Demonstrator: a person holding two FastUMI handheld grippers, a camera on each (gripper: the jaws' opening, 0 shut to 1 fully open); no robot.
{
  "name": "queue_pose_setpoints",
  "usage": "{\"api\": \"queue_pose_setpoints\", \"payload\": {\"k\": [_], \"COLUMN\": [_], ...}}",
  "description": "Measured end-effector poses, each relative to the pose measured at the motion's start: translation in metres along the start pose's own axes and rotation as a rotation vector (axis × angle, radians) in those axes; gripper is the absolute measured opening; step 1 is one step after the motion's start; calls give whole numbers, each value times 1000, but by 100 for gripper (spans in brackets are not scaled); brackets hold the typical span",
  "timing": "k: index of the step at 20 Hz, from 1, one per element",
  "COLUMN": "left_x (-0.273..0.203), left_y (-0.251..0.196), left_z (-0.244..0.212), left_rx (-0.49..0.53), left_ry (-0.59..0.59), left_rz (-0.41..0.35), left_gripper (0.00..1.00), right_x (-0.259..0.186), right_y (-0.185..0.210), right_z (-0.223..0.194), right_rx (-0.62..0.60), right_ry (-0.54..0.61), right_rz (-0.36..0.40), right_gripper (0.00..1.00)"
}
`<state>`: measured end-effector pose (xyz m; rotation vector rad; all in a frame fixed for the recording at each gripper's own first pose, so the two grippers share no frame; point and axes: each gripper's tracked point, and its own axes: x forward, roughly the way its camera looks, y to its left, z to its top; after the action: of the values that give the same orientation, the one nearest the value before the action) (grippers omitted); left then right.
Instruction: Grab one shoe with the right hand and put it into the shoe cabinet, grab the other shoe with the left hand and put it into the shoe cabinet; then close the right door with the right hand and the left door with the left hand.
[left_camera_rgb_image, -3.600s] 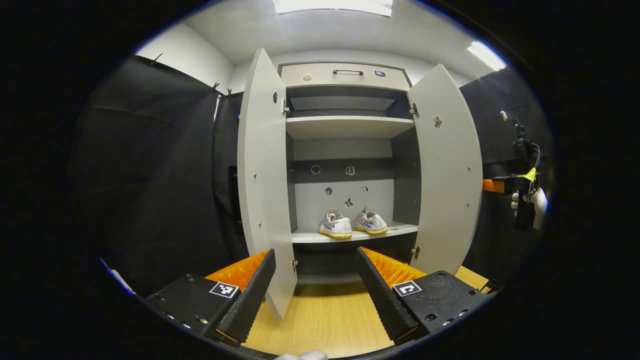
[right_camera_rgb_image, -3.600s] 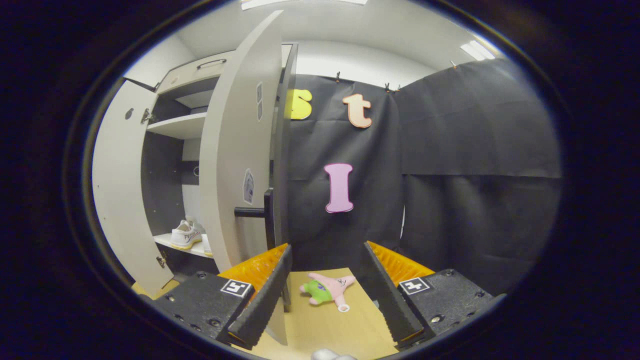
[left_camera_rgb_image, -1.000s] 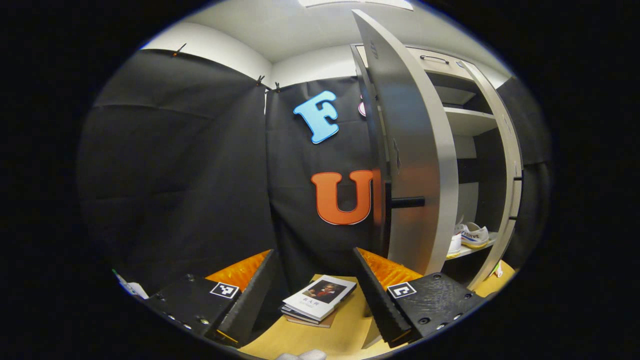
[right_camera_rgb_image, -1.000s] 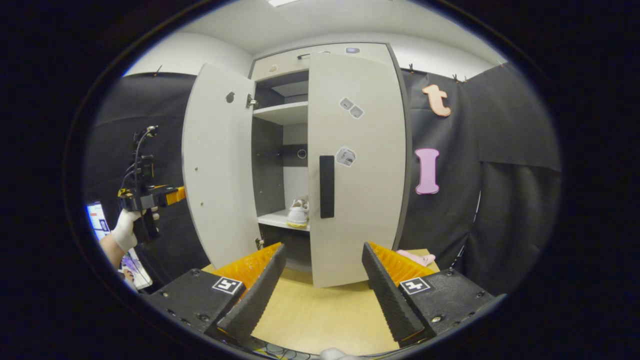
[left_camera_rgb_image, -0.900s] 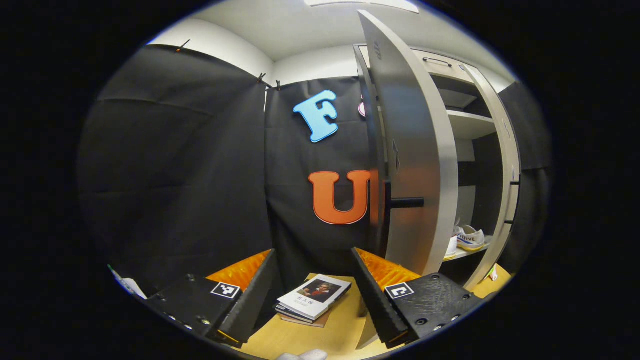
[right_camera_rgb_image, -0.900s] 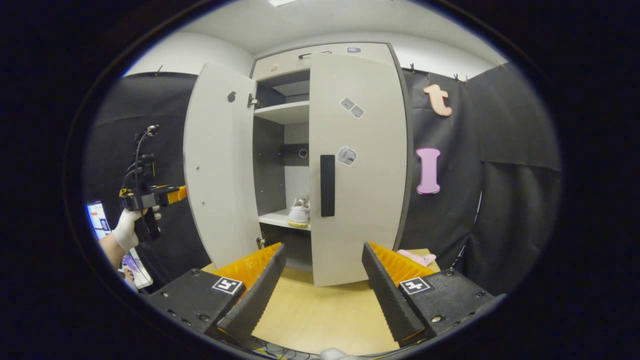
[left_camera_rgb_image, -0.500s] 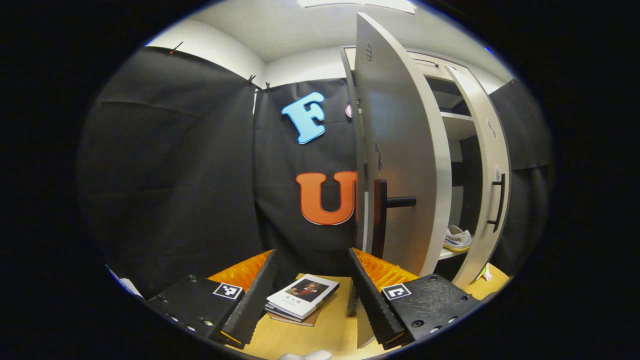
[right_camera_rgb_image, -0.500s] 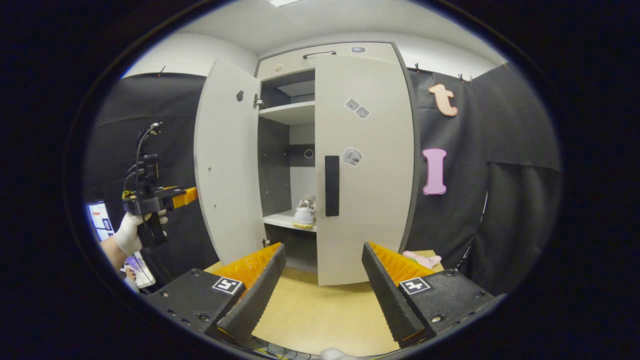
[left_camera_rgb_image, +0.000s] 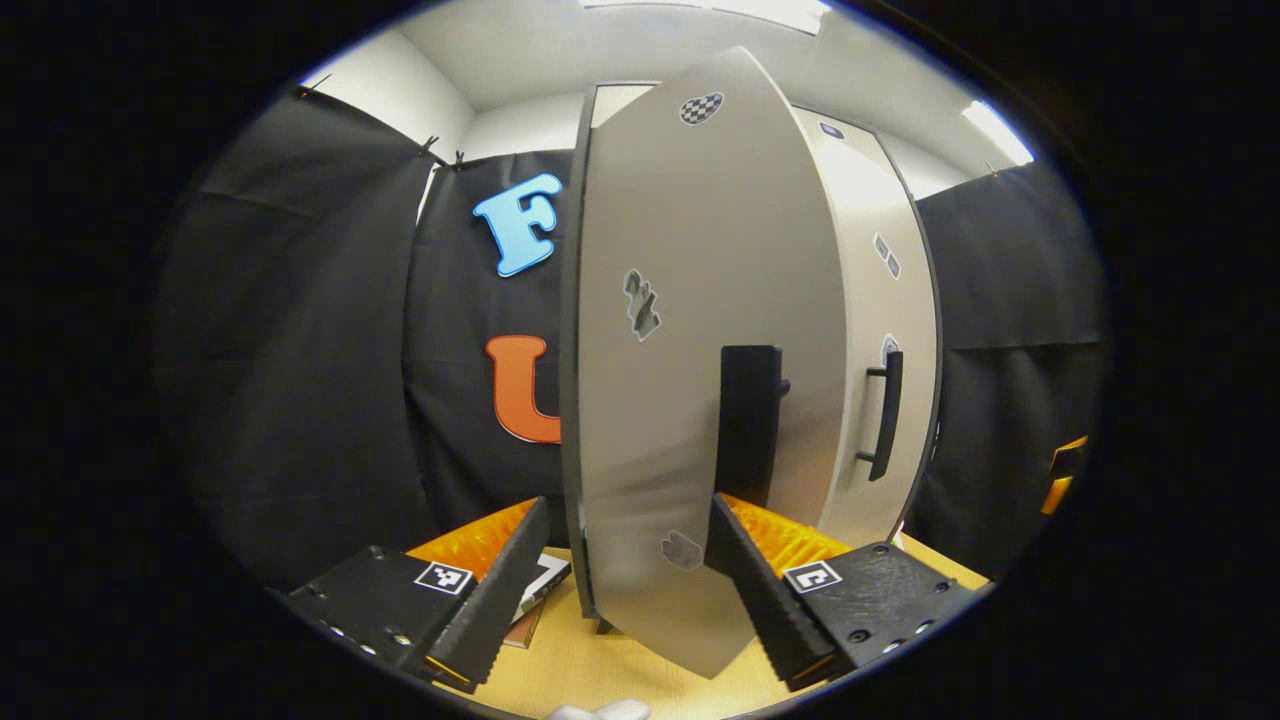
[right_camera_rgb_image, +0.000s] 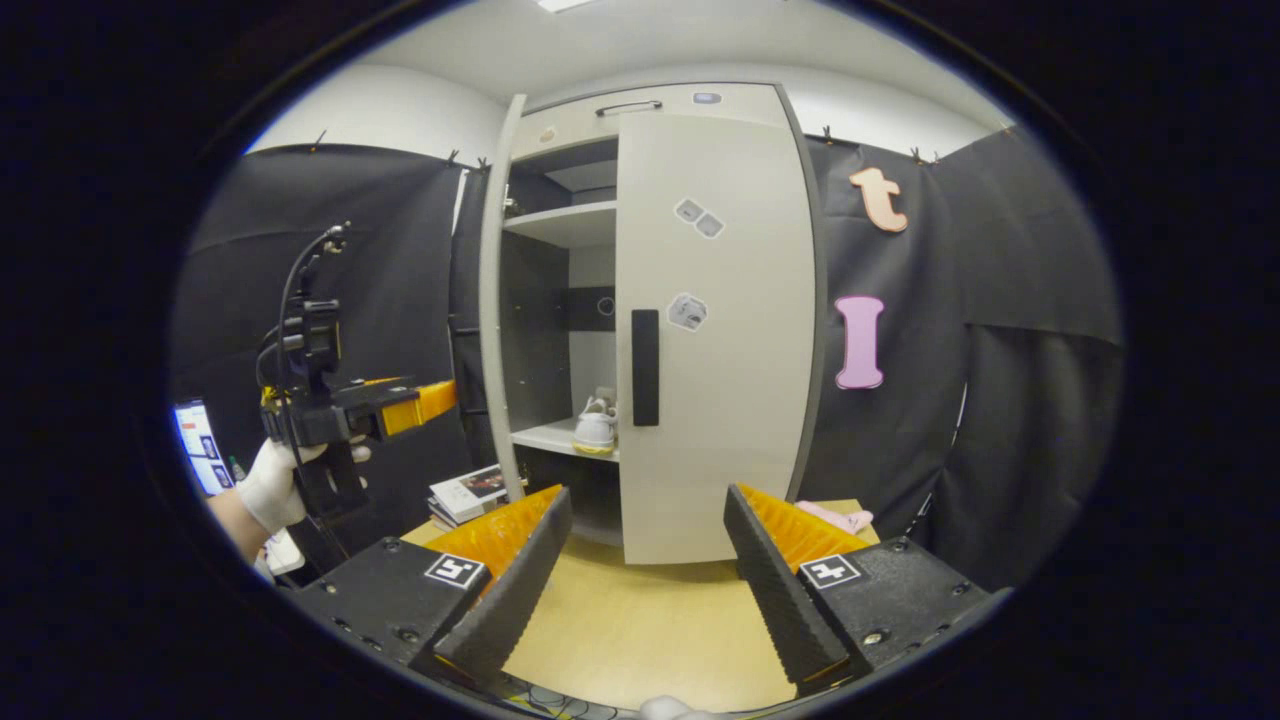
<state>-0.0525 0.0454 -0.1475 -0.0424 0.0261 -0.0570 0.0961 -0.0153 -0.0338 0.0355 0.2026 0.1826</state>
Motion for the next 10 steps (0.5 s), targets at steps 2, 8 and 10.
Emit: {"api": "queue_pose_setpoints", "payload": {"k": [2,8,10], "left_x": [0,-15,-23], "left_y": [-12,-25,-26], "left_z": [1,-11,-13], "left_rx": [-1,39,35], "left_ry": [-6,33,40], "left_rz": [-12,-29,-32], "left_gripper": [96,96,96], "right_x": [-3,-2,-3], "right_y": [-4,-10,-6], "right_z": [1,6,9], "right_rx": [6,34,31], "right_ry": [-8,-23,-27], "right_rz": [-22,-57,-61], "right_gripper": [99,99,99]}}
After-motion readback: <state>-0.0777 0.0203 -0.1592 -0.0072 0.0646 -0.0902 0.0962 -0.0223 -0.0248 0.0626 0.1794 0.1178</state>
